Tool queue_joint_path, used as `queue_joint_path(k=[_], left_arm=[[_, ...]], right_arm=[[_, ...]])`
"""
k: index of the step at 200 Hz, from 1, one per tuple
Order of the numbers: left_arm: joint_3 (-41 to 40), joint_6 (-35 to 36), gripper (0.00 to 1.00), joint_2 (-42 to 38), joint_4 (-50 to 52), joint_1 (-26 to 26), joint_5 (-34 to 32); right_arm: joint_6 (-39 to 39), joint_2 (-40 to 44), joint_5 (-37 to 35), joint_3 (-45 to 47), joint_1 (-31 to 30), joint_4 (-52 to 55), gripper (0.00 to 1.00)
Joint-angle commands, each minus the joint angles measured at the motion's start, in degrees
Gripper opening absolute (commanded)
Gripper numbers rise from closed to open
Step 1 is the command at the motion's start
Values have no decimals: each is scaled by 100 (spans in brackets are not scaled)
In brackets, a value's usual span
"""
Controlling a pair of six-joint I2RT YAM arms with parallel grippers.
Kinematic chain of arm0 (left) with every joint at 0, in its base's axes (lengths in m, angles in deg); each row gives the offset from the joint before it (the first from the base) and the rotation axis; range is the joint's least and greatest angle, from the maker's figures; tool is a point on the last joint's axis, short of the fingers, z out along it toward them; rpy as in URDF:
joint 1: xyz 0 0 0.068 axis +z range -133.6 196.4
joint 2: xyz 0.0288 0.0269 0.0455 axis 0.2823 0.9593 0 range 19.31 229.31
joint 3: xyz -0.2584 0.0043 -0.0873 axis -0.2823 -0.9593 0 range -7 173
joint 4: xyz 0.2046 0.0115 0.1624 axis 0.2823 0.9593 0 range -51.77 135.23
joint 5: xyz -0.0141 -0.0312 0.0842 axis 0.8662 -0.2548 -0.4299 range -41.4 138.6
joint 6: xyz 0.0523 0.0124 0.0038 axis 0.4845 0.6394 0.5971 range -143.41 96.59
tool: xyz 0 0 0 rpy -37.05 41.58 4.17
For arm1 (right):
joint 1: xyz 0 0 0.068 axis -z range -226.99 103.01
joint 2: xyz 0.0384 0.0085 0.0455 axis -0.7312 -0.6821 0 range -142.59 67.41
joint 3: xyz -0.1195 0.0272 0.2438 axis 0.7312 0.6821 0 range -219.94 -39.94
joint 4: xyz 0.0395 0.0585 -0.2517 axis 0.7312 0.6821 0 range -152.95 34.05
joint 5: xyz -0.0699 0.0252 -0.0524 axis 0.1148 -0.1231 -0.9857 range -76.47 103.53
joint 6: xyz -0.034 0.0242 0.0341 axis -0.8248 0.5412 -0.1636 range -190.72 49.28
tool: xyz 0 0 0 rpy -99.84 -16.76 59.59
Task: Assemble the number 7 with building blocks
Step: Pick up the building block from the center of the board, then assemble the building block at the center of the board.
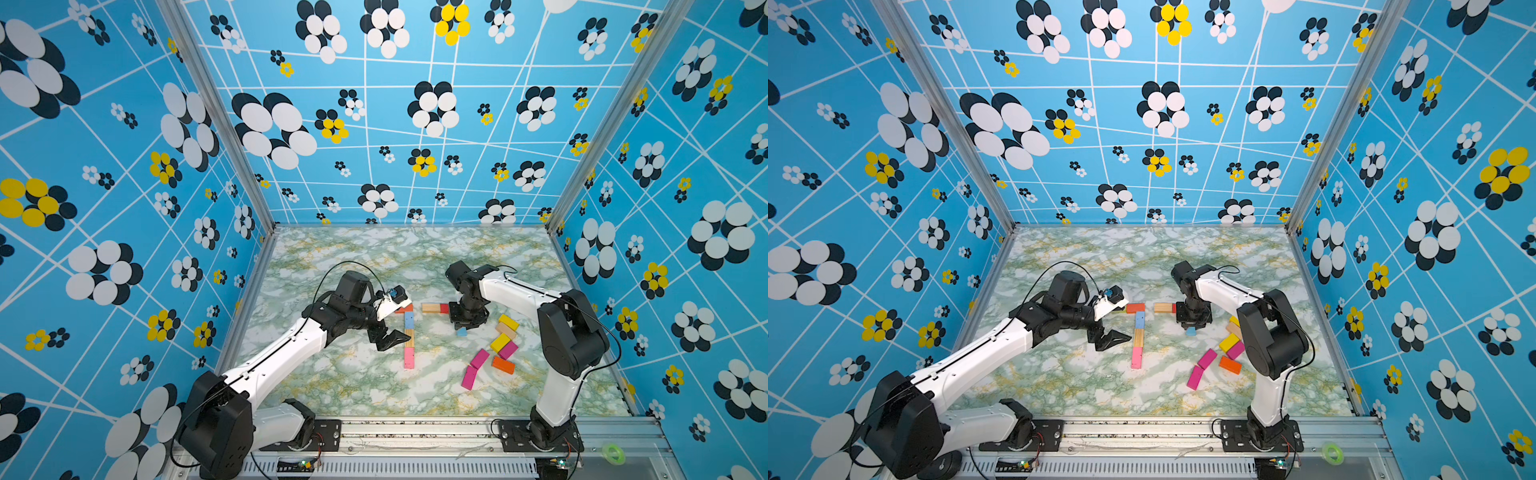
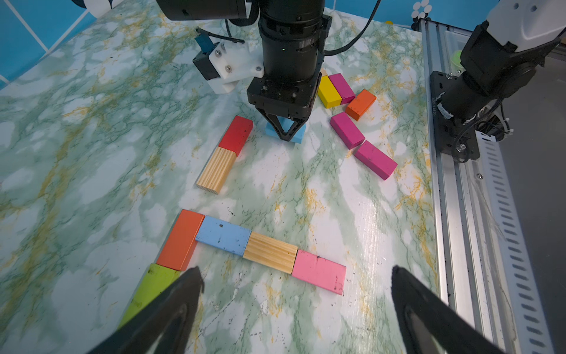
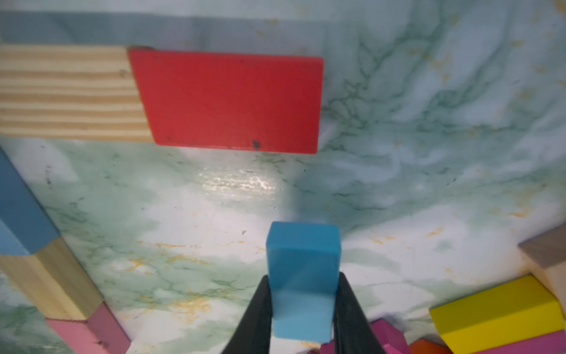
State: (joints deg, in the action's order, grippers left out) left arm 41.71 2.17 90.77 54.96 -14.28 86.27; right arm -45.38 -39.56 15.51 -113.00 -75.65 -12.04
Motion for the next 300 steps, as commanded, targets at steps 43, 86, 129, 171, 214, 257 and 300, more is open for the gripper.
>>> queue_joint_path(k=[43,86,129,171,214,257,300], left_arm=[[34,149,99,99,111,-25,-50],[49,166,99,126,120,-17,-51],[51,175,99,120,127,-8,-41],[51,184,99,106,129,-9,-32],[44,179,99,103,131,-9,-14],[51,179,99,87,137,-17,-6],[51,193,99,77,137,-23,12]], right_arm=[[-383,-409,-65,-95,-16,71,23],[-417,-600,-120,-234,-14,40,23],[-415,-719,-93,-359,-12,43,23],[-331,-716,-92,-298,-6,-10,22],[-289,-716,-84,-238,-7,-87,22],[-286,-710,-75,-232,20,-128,22],[-301,-719,-5,-171,54,-214,21]])
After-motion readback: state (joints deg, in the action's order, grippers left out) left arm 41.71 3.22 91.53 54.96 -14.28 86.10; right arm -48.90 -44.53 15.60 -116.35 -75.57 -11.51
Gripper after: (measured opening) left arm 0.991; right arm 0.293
